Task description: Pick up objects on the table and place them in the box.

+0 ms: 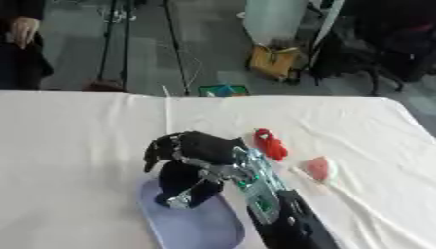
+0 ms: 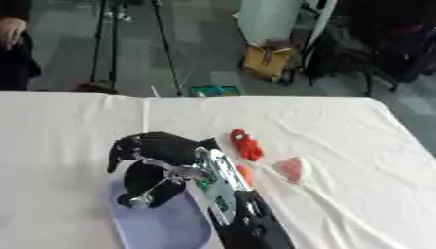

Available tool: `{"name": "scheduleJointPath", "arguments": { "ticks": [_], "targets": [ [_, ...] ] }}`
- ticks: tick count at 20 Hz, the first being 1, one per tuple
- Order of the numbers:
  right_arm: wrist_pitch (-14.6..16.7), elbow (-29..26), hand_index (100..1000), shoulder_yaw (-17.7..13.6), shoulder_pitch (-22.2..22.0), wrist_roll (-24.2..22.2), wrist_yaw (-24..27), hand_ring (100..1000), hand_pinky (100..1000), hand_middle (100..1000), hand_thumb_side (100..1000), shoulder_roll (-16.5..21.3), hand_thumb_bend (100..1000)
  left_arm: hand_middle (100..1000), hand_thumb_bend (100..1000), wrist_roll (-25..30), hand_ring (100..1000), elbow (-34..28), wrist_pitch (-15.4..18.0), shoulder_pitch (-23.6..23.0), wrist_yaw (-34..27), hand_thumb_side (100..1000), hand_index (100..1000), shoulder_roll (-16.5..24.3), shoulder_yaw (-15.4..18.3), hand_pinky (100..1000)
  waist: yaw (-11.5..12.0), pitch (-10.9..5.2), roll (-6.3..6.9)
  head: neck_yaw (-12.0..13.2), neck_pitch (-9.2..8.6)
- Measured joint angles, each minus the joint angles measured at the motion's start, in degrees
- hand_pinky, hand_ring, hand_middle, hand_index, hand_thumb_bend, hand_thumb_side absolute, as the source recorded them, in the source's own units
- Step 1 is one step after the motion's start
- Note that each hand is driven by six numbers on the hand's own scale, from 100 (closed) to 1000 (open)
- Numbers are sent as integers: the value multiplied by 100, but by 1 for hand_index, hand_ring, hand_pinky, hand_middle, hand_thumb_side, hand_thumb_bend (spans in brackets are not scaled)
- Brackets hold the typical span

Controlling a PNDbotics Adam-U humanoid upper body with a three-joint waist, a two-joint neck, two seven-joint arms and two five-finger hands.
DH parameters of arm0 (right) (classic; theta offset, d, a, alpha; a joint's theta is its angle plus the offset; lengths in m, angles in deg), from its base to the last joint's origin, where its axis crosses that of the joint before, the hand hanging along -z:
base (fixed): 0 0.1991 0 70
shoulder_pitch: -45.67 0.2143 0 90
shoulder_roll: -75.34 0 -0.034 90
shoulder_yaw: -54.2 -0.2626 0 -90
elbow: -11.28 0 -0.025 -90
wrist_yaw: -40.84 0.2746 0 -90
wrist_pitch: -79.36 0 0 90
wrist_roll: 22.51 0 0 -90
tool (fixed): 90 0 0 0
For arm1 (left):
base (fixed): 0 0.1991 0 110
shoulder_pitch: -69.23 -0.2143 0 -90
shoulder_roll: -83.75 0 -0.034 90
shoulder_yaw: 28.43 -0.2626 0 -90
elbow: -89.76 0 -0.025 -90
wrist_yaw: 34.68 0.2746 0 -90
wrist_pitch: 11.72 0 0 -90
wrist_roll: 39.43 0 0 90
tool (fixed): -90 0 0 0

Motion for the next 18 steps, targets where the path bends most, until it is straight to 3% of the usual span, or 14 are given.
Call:
{"name": "scheduleJointPath", "arguments": {
  "ticks": [7,18],
  "targets": [
    [-286,-91,780,8,-2,-286,387,813,613,796,393,0,489,668,172,-15,785,0,-35,42,-57,912,646,0,0,840,-34,7,0,-3,0],
    [-389,-290,809,-94,-36,-389,836,839,648,828,433,1,532,666,173,-22,785,0,-65,43,-71,910,645,0,1,839,-37,6,-4,22,-4]
  ]
}}
